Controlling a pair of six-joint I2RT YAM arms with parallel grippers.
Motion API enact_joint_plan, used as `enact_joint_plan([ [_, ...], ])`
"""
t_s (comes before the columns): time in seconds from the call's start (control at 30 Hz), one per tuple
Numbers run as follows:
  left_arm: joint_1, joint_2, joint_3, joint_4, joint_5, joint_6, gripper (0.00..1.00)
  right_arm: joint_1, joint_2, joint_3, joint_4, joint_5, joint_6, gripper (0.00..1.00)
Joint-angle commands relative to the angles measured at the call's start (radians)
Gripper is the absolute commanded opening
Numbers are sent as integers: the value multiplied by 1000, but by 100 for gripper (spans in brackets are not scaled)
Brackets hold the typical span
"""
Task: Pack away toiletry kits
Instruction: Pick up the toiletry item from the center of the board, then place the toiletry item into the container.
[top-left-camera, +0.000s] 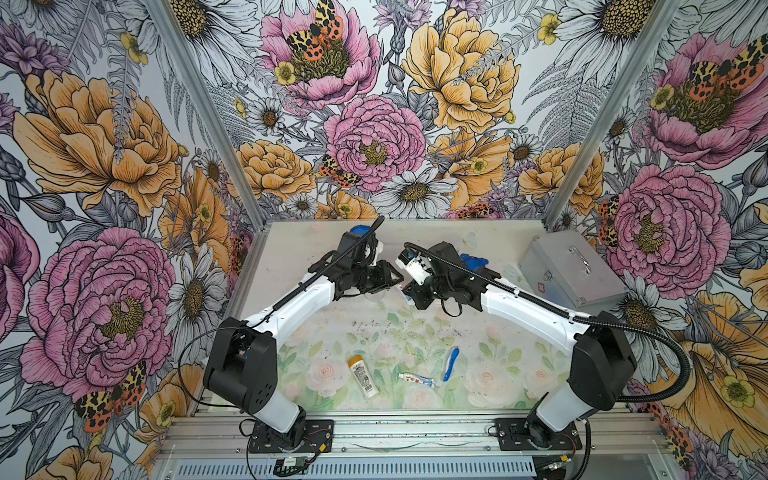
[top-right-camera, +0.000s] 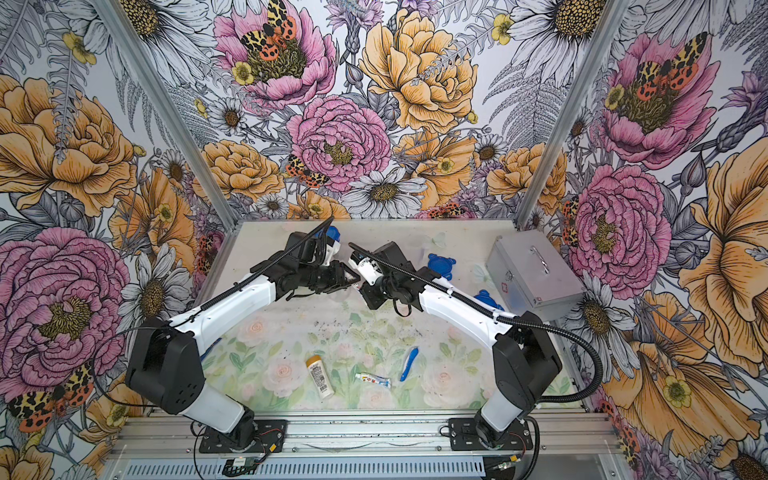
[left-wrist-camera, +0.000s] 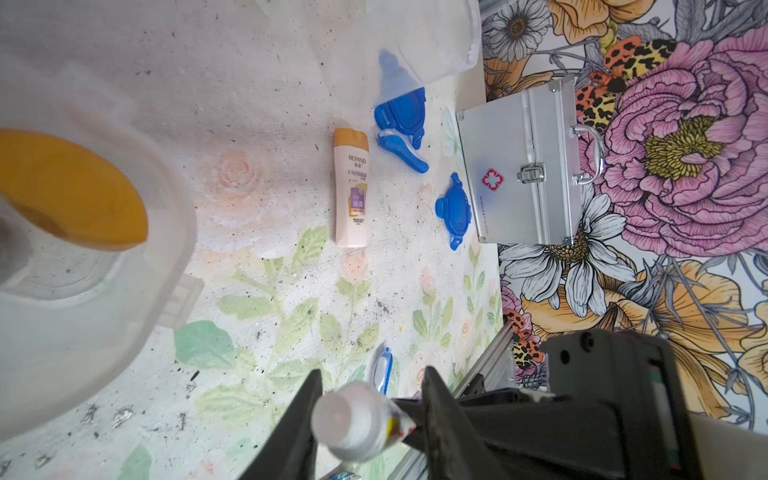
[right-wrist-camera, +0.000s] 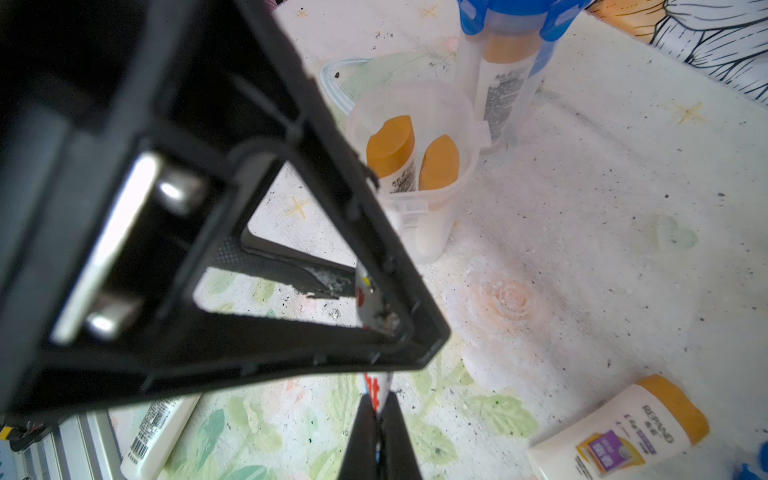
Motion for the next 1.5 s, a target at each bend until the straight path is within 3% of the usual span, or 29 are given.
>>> enact_joint_plan([
  [0.0,10,8,6,53,44,-19,29,10,-23,35,14,-11,-12,0],
  [0.13,10,2,-1,67,50,-33,20,16,-19,39,16,-6,-13,0],
  [0.3,16,-10,-12,70,45,-35,2,17,-10,51,17,11,-7,0],
  [0.43,35,-36,-13,69,22,-25,0,17,-19,45,16,19,7,25],
  [0.5,58,-67,-10,49,-29,-4,0,17,-37,23,14,17,16,46],
  [0.57,78,-97,8,2,-103,46,0,16,-62,-9,12,7,25,61],
  [0.67,84,-124,65,-106,-261,161,0,17,-105,-65,-2,-20,41,70],
  [0.8,80,-145,101,-154,-458,241,0,17,-140,-126,-45,-30,54,71],
  [0.93,59,-124,131,-151,-564,286,0,18,-147,-145,-71,-22,66,71],
  [1.1,30,-84,172,-149,-644,310,0,22,-140,-145,-94,-16,75,69],
  [1.47,-25,8,215,-129,-692,357,0,23,-191,-194,-164,-23,74,69],
])
